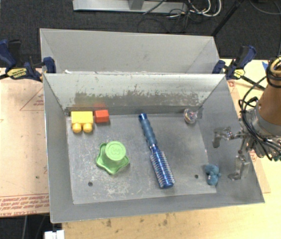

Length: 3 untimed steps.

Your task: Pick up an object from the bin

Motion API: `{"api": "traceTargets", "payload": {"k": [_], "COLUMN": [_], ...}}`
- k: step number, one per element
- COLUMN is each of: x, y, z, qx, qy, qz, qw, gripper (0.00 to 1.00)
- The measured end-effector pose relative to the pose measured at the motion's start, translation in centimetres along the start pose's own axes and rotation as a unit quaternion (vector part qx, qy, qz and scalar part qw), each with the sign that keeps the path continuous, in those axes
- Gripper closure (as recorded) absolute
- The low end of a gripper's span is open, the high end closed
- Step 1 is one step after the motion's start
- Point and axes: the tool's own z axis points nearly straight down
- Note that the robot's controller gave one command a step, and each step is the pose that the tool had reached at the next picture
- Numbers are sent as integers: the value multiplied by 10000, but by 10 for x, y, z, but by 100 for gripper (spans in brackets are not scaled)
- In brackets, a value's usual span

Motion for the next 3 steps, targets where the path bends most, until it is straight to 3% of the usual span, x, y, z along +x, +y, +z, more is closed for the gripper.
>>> {"api": "traceTargets", "payload": {"k": [1, 2, 3], "x": [-20, -20, -24], "y": [-9, -10, 9], "z": [125, 123, -141], "qx": [-33, -12, 31], "qy": [14, 8, -37], "qz": [-1938, -1943, -2063], "qw": [9810, 9809, 9785], "gripper": [0, 100, 100]}}
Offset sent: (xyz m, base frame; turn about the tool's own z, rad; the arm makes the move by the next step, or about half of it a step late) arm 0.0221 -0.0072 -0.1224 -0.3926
